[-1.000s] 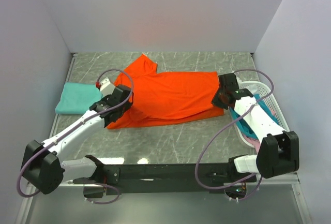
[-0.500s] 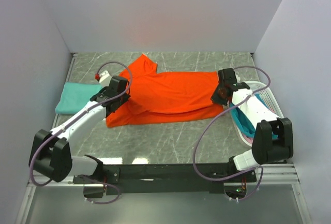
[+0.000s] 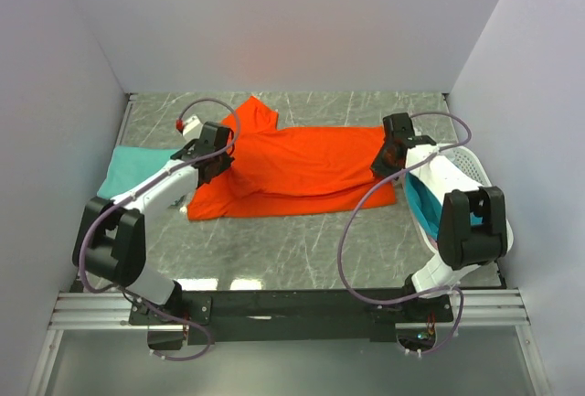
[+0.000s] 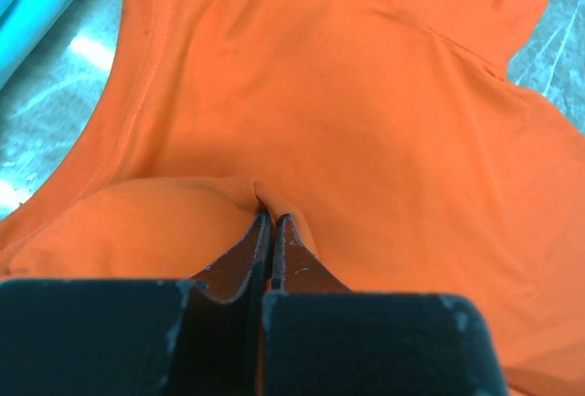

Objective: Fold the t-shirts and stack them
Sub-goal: Fold the tshirt

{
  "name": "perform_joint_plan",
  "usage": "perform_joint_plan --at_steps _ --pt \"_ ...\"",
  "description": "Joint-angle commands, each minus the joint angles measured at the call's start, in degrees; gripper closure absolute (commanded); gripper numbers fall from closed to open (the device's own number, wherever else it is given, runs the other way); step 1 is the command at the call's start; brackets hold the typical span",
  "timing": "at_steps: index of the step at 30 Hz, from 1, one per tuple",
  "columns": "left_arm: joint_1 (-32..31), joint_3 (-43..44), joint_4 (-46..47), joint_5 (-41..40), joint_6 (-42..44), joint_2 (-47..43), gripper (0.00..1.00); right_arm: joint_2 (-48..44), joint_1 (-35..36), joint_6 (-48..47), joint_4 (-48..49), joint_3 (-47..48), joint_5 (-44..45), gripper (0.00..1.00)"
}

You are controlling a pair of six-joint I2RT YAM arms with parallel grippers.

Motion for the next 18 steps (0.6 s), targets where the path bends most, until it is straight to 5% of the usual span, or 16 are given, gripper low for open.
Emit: perform_joint_plan --at_steps 1,18 --pt "0.9 3.6 1.7 0.9 1.9 1.9 0.99 1.8 -0.7 0.0 1.4 3.4 -0.2 1.0" --pt "3.0 6.5 0.9 -1.0 0.8 7.7 0.99 7.7 -2.0 -1.0 2.8 6.3 -0.8 0.95"
